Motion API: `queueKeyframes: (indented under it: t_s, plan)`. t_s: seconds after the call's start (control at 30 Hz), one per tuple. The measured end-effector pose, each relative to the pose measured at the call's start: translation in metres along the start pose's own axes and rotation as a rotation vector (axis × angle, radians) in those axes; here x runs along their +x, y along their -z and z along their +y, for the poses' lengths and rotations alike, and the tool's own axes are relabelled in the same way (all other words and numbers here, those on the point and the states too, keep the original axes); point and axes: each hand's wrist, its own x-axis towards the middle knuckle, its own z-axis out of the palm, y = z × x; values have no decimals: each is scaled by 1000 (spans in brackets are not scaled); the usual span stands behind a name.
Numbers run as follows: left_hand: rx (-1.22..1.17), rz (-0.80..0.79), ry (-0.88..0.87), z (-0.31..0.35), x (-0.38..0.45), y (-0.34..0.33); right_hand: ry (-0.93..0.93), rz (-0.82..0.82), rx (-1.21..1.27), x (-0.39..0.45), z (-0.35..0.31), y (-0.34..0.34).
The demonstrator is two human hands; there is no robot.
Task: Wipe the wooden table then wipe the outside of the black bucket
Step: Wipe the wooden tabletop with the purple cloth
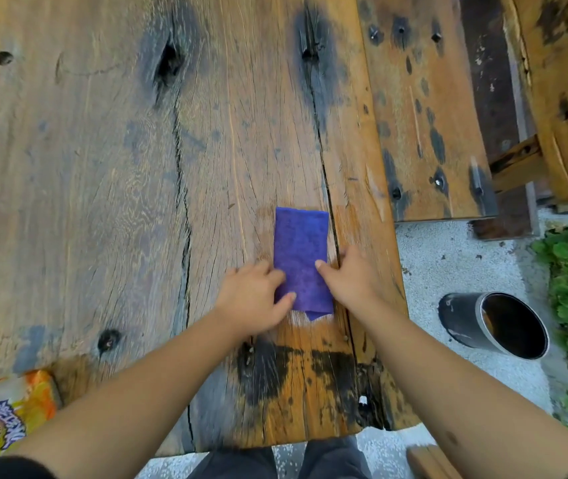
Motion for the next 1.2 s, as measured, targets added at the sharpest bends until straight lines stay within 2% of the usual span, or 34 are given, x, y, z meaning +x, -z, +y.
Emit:
queueKeyframes:
  t_s: [0.07, 0.17, 0.27, 0.33, 0.43, 0.53, 0.63, 0.73, 0.83, 0.93, 1.0, 1.03, 1.2]
  plan:
    - [-53, 53, 45, -4, 33, 15, 112, 24, -2, 24, -12, 10]
    - [-112, 63, 86, -14, 89, 38, 302, -6, -143, 56, -34, 20]
    - [-102, -22, 59, -17, 124, 45, 369, -62, -298, 76, -44, 22]
    - [-30, -77, 12, -17, 134, 42, 391, -108, -315, 85, -46, 23]
    - [-92, -128, -22, -12, 136, 38, 424, -123, -324, 86, -46, 24]
    - [-119, -133, -51, -12, 127, 44, 493, -150, -226, 76, -44, 30]
    - [-182, -64, -103, -11, 105, 59, 564, -225, -109, 55, -42, 43]
    - [-206, -48, -152, -7, 71, 67, 652, -217, -71, 21, -36, 54]
    - [-137, -75, -185, -1, 29, 53, 789, -206, -189, -15, -19, 53]
    - [117, -181, -216, 6, -8, 21, 901, -216, -514, -42, 7, 38]
    - [186, -240, -203, 6, -24, 3, 859, -310, -680, -53, 26, 25]
    - [167, -237, -189, 6, -29, -3, 827, -338, -680, -56, 34, 21]
    - [1, -75, -118, 10, -20, 1, 774, -300, -381, -45, 30, 15]
